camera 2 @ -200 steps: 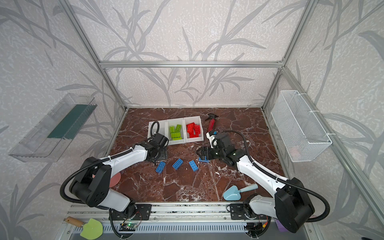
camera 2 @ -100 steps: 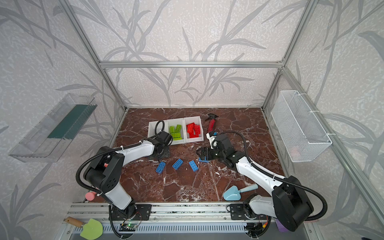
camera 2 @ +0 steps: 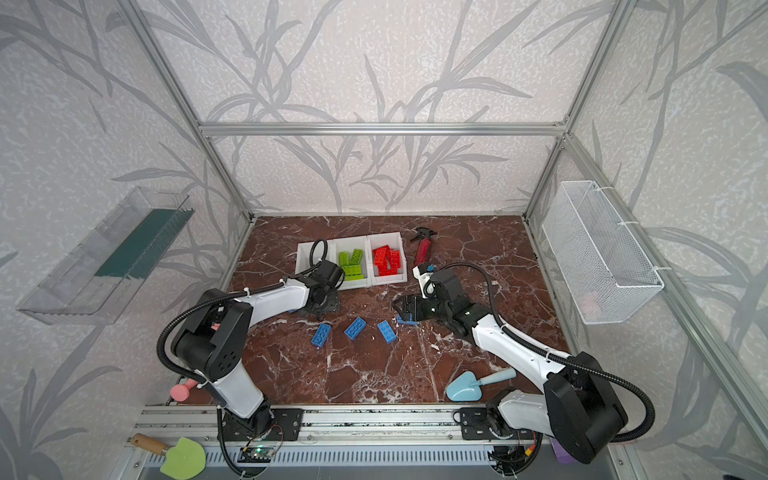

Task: Sort the legos into containers by color
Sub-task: 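Grasp the lime-green brick by the bin with the left gripper while the right moves off, then carry the lime-green brick with the left gripper into the middle compartment and release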

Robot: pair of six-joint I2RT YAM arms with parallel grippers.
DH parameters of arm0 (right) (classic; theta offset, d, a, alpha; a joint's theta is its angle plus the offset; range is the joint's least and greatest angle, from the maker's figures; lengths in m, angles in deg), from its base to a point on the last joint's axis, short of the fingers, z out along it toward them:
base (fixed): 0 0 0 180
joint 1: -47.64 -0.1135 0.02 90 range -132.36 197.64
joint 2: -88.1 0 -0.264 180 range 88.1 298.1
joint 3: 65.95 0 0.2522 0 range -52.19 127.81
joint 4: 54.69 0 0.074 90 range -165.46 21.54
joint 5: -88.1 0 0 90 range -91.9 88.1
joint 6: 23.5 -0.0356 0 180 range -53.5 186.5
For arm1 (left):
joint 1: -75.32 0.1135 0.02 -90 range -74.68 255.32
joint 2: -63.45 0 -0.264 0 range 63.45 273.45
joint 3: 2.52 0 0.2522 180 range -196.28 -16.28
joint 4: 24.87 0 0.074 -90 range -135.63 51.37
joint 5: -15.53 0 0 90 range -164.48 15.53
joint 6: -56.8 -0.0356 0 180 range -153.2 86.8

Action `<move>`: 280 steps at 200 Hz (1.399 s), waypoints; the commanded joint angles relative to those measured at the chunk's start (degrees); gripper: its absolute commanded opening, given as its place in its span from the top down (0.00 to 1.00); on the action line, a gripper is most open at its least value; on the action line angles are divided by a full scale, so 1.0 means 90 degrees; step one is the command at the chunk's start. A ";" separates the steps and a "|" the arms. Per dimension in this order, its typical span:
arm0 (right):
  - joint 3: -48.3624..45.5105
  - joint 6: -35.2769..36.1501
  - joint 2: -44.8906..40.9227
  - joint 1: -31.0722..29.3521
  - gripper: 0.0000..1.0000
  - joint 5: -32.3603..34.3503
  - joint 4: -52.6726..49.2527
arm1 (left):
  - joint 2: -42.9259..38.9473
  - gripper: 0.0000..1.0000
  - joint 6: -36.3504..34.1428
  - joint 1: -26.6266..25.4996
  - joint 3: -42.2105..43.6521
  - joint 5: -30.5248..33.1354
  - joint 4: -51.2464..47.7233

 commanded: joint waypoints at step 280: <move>-0.0298 -0.0040 -0.0064 0.0010 0.18 0.0129 0.0443 | -0.1998 0.72 0.0365 -0.0945 0.0180 0.0241 -0.0484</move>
